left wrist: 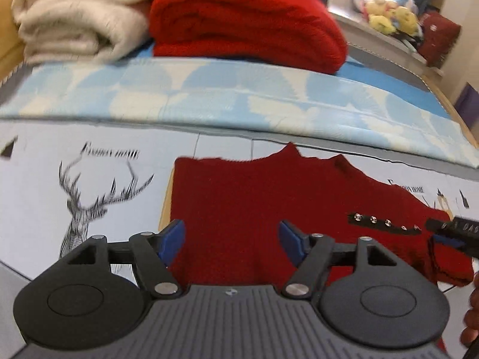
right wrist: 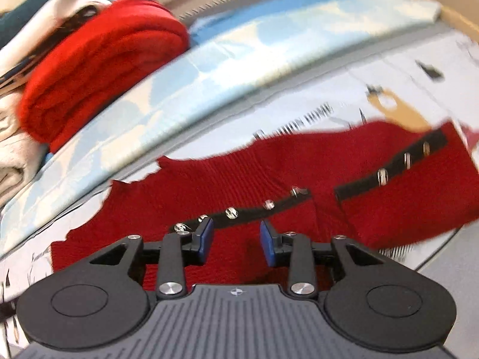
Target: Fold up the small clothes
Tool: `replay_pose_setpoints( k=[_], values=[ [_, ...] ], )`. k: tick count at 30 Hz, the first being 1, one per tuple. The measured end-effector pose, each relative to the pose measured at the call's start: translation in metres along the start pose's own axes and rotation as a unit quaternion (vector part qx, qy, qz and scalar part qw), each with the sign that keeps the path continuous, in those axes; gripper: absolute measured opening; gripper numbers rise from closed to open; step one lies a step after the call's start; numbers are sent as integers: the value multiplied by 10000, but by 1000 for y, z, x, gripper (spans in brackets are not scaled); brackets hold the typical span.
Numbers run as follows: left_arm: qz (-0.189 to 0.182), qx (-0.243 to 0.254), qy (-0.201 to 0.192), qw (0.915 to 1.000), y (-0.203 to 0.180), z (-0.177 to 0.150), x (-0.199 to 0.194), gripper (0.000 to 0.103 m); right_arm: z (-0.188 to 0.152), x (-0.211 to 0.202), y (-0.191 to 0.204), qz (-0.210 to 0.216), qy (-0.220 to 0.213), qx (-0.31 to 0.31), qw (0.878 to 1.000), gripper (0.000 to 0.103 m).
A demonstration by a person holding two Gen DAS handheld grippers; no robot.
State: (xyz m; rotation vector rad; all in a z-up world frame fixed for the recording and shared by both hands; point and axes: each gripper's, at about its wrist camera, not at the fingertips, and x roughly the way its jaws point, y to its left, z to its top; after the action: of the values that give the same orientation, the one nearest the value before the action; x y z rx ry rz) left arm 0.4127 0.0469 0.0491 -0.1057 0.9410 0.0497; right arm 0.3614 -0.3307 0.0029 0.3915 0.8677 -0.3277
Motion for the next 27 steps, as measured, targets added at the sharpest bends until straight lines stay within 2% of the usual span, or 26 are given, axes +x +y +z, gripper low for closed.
replay_pose_setpoints(
  k=[5, 10, 18, 20, 23, 27],
  values=[
    [5, 188, -17, 9998, -11, -4, -4, 75, 5, -23, -6, -157, -520, -521, 9972, 37],
    [-22, 249, -28, 9997, -15, -17, -16, 75, 0, -35, -21, -102, -478, -305, 9983, 37],
    [48, 215, -31, 9998, -13, -43, -37, 75, -19, -65, -27, 178, -633, -314, 9973, 37],
    [62, 172, -36, 9998, -10, -49, -42, 75, -23, -72, -32, 219, -681, -298, 9970, 36],
    [77, 114, -28, 9999, -9, -55, -47, 76, -26, -78, -40, 262, -701, -228, 9969, 25],
    [48, 86, -23, 9999, -12, -56, -49, 76, -27, -83, -46, 253, -778, -175, 9965, 24]
  ],
)
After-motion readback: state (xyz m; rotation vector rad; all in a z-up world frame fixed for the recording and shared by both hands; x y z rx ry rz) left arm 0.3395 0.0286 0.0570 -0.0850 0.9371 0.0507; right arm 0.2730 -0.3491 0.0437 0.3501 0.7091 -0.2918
